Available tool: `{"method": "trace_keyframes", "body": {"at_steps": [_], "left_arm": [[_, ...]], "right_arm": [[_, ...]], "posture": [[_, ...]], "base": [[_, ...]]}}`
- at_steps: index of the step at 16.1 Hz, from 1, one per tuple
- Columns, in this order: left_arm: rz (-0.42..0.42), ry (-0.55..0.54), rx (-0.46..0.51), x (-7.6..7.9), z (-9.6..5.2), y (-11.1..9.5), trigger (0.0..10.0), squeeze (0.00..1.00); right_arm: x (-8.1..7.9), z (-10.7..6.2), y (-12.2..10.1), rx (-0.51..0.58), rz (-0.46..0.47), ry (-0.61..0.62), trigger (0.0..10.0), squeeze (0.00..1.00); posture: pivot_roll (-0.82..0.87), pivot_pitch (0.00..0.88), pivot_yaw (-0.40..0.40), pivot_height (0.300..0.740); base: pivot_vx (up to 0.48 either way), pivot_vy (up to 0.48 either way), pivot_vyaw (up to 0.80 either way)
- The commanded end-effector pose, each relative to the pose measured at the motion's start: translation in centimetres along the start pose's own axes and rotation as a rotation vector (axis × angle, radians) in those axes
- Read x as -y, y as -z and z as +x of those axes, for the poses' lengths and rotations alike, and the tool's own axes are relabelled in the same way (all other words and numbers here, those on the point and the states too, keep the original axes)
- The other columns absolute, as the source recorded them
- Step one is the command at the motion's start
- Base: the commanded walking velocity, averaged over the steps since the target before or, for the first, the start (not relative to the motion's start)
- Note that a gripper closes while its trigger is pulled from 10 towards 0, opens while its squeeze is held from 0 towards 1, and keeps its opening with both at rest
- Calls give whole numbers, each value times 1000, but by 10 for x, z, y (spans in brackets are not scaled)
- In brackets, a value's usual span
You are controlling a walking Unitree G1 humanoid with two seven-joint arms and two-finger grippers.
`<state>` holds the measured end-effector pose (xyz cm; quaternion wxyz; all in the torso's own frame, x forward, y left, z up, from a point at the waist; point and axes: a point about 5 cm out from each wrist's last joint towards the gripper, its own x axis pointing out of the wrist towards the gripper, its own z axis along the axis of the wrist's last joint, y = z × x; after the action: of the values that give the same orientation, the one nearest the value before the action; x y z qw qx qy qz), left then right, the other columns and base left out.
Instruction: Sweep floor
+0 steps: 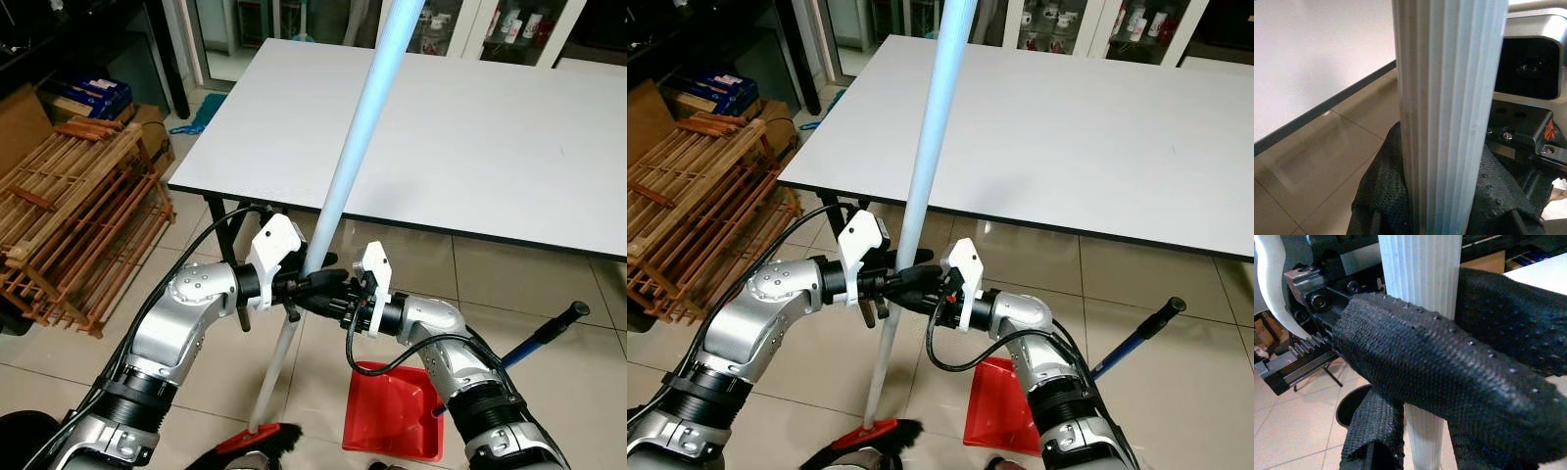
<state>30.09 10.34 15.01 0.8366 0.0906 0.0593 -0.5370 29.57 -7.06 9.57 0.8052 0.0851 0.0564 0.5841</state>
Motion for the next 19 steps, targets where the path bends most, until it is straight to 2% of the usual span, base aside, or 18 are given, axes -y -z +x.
{"method": "trace_keyframes", "body": {"at_steps": [1, 8, 9, 11, 12, 13, 14, 15, 16, 17, 18, 19], "left_arm": [[14, 14, 21, 0, -1, -6, 0, 0], [10, -3, 33, -1, -3, -8, 0, 0], [17, -14, 26, -2, -2, -8, 10000, 0], [20, -19, 21, -2, -2, -7, 10000, 0], [5, -7, 30, -2, -2, -7, 0, 0], [12, -15, 28, -2, -2, -8, 8510, 0], [22, -29, 23, -4, -1, -7, 10000, 0], [15, -15, 29, -3, -1, -7, 3686, 0], [13, -10, 28, -1, -2, -6, 0, 0], [21, -27, 19, -2, -1, -5, 10000, 0], [15, -26, 23, -2, -1, -4, 0, 0], [24, -40, 22, -3, -1, -3, 8784, 0]], "right_arm": [[-3, 2, -3, 5, -21, -22, 10000, 0], [-2, 2, -4, 0, -23, -30, 10000, 0], [-2, 3, -4, -1, -25, -33, 10000, 0], [-2, 3, -4, -2, -26, -34, 10000, 0], [-2, 4, -4, -2, -26, -34, 10000, 0], [-2, 3, -3, -2, -25, -34, 10000, 0], [-2, 3, -3, -3, -25, -34, 10000, 0], [-2, 3, -3, -4, -25, -35, 10000, 0], [-3, 3, -2, -5, -26, -36, 10000, 0], [-3, 3, -2, -5, -26, -36, 10000, 0], [-3, 3, -2, -5, -27, -37, 10000, 0], [-3, 3, -2, -7, -27, -39, 10000, 0]], "posture": [[57, 62, -3, 740], [69, 48, -8, 740], [70, 47, -8, 740], [69, 45, -6, 740], [67, 42, -5, 740], [69, 40, -5, 740], [70, 36, -4, 740], [68, 33, -4, 740], [68, 31, -3, 740], [69, 29, -5, 740], [66, 28, -4, 740], [67, 28, -4, 740]], "base": [[0, 0, 0], [0, 0, 0], [0, 0, 0], [0, 0, 0], [0, 0, 0], [0, 0, 0], [0, 0, 0], [0, 0, 0], [0, 0, 0], [0, 0, 0], [0, 0, 0], [0, 0, 0]]}}
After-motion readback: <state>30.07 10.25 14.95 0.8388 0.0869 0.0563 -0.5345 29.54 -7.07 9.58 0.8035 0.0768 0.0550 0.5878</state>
